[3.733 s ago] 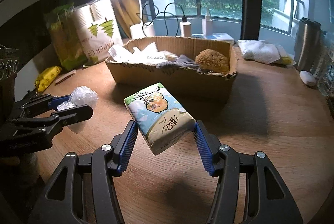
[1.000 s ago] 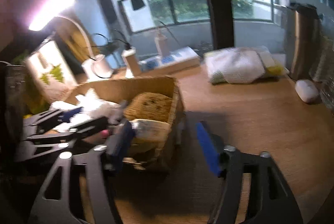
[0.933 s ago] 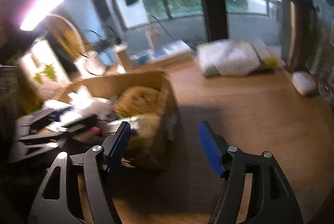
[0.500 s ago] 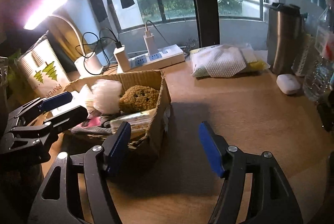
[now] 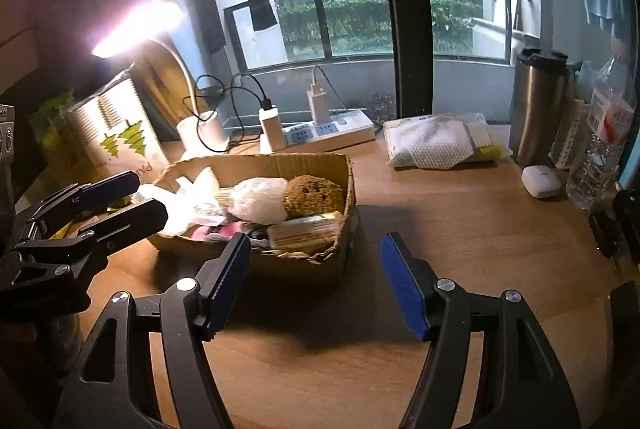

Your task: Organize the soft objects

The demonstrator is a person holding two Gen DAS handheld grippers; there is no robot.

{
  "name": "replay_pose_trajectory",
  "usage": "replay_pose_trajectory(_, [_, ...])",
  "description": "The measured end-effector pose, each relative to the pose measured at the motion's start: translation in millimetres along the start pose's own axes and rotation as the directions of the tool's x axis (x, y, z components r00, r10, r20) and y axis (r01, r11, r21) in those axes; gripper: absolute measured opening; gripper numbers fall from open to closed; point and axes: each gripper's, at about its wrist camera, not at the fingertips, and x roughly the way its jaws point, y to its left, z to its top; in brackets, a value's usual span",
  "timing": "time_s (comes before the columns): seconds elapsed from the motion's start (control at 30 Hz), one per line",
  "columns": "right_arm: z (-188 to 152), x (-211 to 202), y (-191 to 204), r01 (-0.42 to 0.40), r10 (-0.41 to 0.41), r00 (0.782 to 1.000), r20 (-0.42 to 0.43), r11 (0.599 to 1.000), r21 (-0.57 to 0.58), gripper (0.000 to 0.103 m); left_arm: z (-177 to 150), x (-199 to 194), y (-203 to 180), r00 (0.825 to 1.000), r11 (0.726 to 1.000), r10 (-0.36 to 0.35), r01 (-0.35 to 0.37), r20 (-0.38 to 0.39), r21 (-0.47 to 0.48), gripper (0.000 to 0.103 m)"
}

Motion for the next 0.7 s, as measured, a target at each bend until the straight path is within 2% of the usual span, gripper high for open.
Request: replay_pose_trajectory(0.7, [-10,-56,56,-0.002,0.007,0.998,0.060,0.997,-0.078,0.070,-19,-84,11,0.996,0.999,0.019,-0.016,0.082,-0.029,0.075])
